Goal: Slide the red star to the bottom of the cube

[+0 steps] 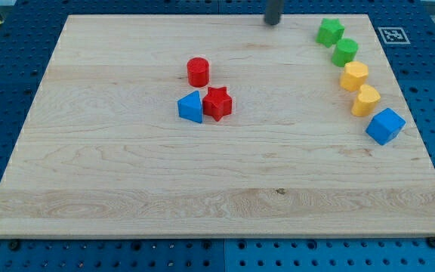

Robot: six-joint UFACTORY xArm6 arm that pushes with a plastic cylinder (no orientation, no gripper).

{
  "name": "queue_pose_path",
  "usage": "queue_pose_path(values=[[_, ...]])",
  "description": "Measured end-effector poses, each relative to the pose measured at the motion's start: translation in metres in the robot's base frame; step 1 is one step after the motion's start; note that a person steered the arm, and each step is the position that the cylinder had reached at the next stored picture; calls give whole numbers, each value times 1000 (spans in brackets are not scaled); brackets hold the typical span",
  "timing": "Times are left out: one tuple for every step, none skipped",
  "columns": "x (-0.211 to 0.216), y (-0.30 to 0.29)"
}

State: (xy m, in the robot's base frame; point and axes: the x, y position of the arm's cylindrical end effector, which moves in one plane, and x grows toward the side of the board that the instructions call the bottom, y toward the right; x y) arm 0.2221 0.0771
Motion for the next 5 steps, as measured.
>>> queue_pose_path(values=[[53, -55], [68, -95], [73, -108], [96, -134], [120, -132]])
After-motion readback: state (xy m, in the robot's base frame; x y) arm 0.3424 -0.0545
